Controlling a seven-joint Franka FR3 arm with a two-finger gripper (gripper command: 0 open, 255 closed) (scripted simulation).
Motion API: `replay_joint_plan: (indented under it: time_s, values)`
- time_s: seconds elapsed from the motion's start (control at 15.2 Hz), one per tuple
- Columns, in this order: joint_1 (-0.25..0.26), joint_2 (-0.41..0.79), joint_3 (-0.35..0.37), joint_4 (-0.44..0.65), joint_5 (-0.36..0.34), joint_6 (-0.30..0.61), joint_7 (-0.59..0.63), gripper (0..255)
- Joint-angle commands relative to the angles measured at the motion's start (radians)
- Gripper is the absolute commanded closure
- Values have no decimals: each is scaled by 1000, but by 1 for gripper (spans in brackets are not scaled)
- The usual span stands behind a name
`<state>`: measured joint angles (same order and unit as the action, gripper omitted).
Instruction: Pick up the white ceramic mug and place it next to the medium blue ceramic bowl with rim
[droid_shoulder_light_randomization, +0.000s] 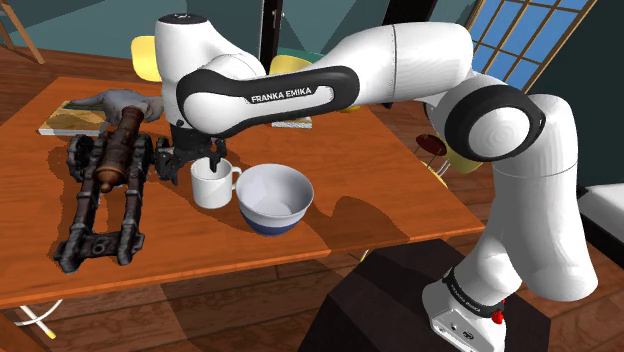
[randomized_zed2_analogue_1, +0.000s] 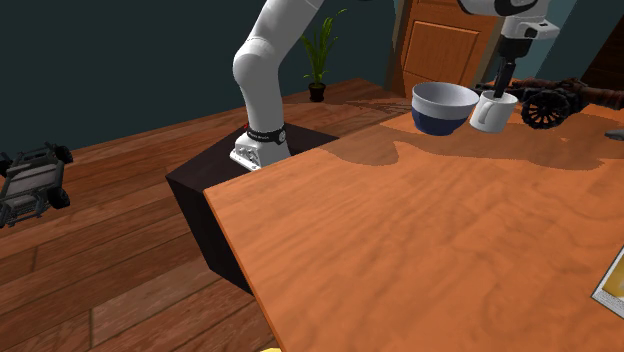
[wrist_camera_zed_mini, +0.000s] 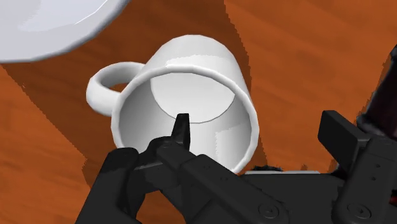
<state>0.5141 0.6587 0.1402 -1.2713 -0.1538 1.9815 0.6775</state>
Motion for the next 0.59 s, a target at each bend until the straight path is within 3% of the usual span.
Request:
replay_joint_plan:
  time_s: [0.0, 0.53]
  values:
    - [2, -25, 3, 16, 3, -42, -1, 0]
    - [3, -32, 4, 32, 5, -64, -2, 0]
